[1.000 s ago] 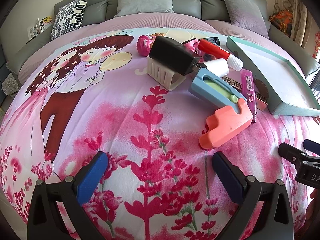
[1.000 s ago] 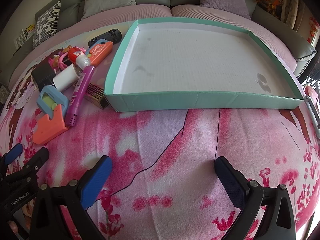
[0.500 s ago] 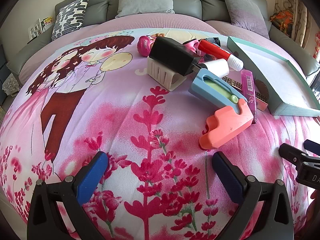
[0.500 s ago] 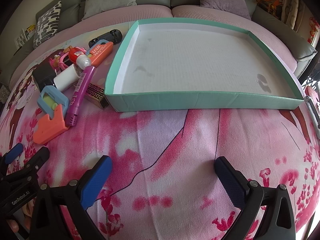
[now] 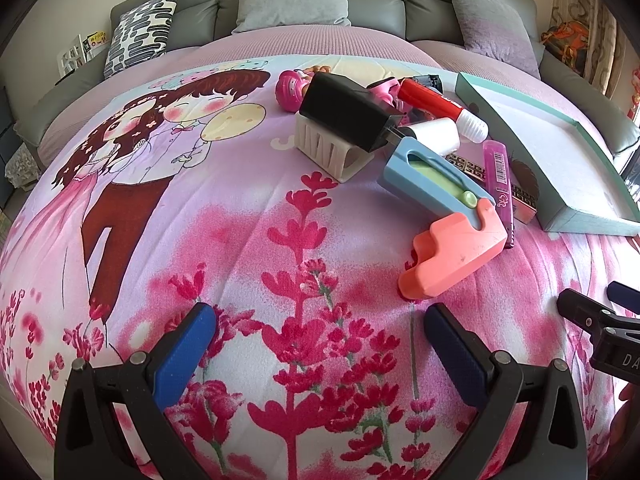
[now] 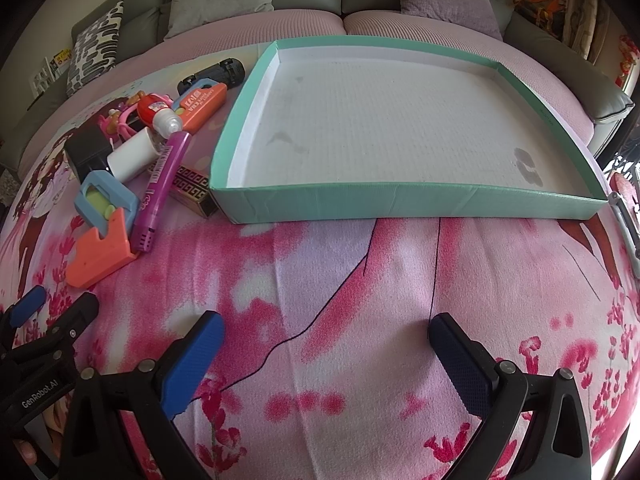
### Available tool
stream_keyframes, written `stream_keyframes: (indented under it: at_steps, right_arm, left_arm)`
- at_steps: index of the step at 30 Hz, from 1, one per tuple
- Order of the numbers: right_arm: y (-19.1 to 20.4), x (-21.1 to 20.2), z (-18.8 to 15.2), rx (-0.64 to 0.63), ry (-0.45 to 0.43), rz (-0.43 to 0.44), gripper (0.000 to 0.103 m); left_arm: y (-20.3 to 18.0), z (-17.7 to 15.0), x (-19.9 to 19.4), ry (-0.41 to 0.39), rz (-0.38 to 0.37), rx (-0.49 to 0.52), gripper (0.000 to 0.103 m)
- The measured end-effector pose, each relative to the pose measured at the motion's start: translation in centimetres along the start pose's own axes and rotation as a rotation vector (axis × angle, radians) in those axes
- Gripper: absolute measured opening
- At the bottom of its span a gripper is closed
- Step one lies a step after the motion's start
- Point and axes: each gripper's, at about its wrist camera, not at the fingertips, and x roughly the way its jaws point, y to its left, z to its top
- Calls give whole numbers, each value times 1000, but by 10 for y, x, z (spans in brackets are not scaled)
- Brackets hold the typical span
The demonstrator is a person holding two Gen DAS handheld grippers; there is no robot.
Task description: Organize rigid objects
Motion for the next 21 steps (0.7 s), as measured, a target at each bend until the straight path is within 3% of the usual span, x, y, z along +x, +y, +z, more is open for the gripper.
stream_keyframes:
  at_steps: [21]
  right_arm:
    - [0, 0, 0, -1, -1, -1, 103]
  left_arm:
    - [-1, -3, -5, -10, -5, 7, 103]
